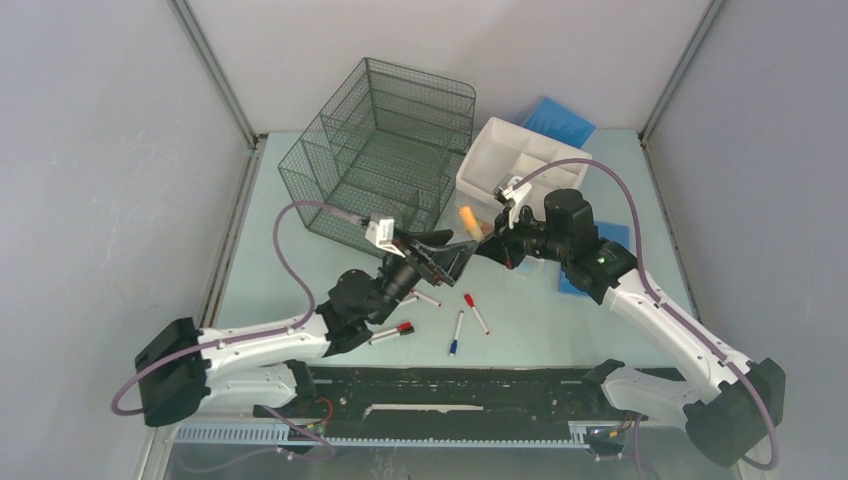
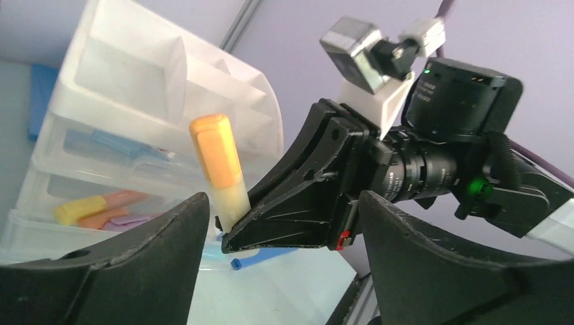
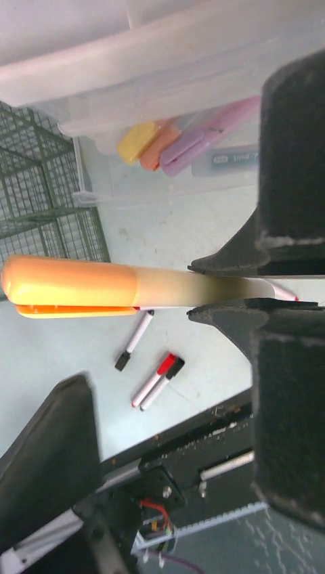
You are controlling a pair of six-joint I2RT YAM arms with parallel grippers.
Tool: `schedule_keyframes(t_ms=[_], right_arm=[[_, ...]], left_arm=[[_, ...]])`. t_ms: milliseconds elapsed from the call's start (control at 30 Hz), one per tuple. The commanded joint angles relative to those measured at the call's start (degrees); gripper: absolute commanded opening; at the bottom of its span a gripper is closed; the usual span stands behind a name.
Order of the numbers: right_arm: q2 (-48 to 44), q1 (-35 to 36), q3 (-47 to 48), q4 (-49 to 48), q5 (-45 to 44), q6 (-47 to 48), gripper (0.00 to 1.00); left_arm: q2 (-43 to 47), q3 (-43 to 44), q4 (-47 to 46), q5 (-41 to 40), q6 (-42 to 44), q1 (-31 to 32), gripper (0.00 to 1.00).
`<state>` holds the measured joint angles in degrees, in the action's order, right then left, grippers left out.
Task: Organize the desk
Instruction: Place the stationery in the drawer.
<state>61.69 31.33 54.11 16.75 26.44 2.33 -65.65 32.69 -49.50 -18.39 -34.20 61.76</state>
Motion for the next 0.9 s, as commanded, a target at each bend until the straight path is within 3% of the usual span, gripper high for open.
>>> schedule_keyframes(t_ms=[0,100,233,633,867], right_arm=[[-1.3,0.5,1.0,1.2,-4.6,8.8,0.00],[-1.2,0.9,1.5,2.8,-8.1,13.7,0.00],[-0.4,1.2,1.9,5.1,-11.6,19.0,0.00],[4.2,2.2,2.5,5.4,-22.5,22.4,0.00],[5.9,2.2,2.5,4.8,-25.7,22.6,0.08]], left_arm=[[5.5,-3.3,2.4,-0.9,8.6,0.2,0.88],[8.4,-5.9,4.0,-2.9,10.4,0.1,0.99],[11.2,-9.0,5.8,-2.9,11.4,-0.2,1.00],[12.2,-13.0,7.4,-5.0,9.8,-0.4,1.00],[12.4,-13.4,7.5,-5.4,10.0,-0.5,1.00]])
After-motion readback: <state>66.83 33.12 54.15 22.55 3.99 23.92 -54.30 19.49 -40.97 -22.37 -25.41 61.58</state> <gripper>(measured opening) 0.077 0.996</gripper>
